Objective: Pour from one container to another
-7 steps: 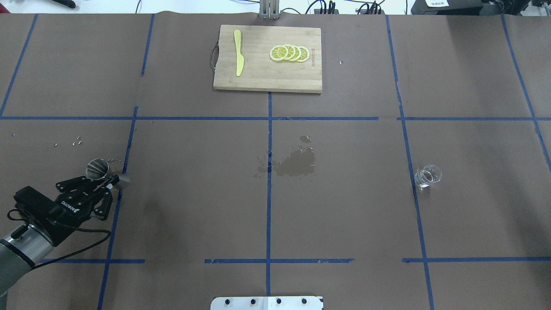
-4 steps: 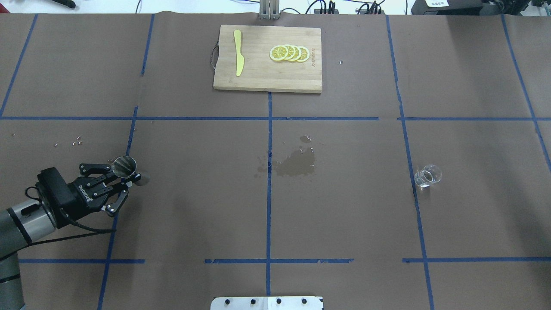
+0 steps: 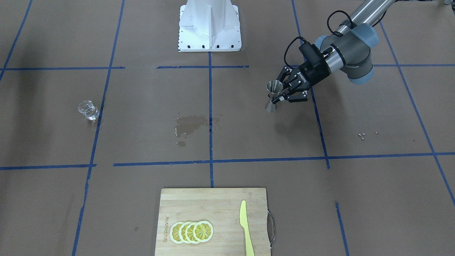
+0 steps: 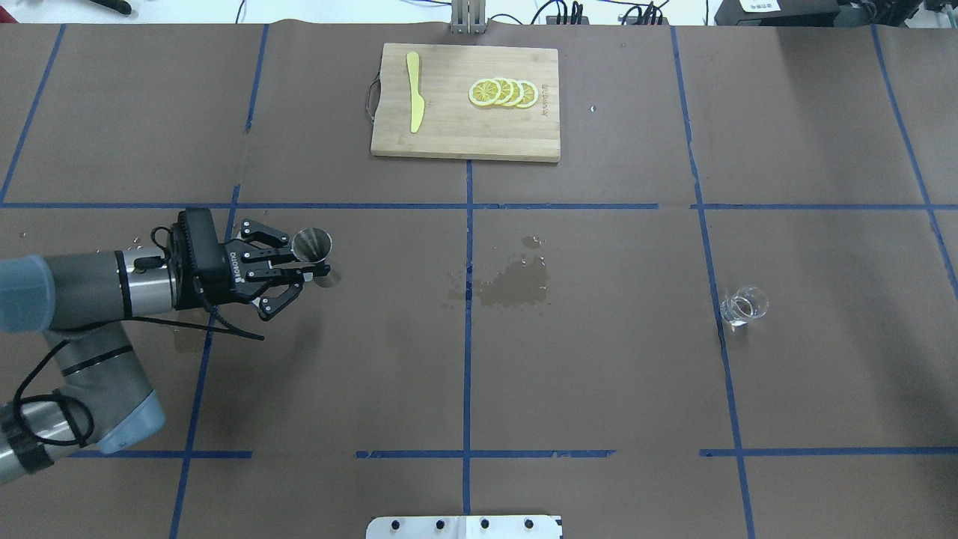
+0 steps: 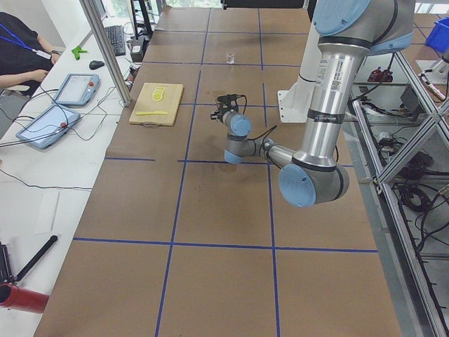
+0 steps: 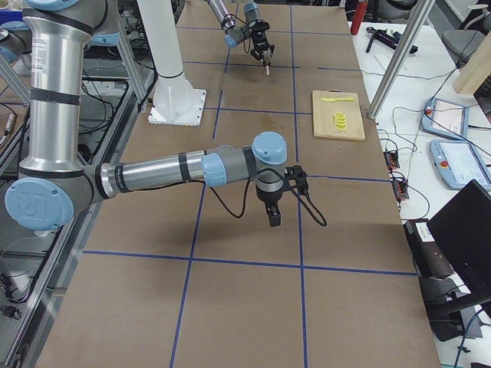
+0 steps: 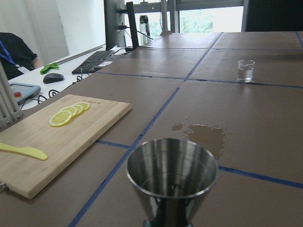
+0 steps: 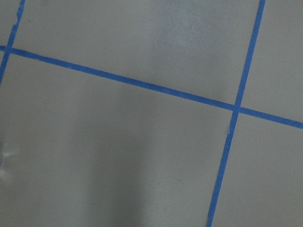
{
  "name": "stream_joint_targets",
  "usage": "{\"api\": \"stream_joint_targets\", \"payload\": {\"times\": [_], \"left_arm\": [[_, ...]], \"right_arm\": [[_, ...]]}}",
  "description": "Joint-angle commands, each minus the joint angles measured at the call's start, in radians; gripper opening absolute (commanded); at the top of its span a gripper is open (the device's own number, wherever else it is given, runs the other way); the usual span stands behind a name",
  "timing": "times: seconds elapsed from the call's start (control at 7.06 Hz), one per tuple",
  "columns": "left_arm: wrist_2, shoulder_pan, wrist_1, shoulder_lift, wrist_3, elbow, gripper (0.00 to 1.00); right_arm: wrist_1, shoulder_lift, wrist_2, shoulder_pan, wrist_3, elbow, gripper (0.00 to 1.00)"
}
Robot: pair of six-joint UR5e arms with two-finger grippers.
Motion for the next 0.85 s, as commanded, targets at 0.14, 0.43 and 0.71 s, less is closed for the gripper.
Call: {"api": "stream_joint_targets", "payload": {"times": [0.14, 0.43, 0.71], "left_arm": [[-0.081, -0.014, 0.221, -0.243, 0.038, 0.091, 0.00], [-0.075, -0.007, 0.225, -0.284, 0.058, 0.127, 0.00], [-0.072, 0.001, 0.225, -0.296, 0.057, 0.129, 0.00]], "right_arm": [[0.019, 0.047, 0.001, -0.071, 0.169, 0.033, 1.00], [0.178, 0.046, -0.089, -0.245, 0.498, 0.137, 1.00], [0.181, 0.036, -0.333, -0.497, 0.823, 0.271, 1.00]]}}
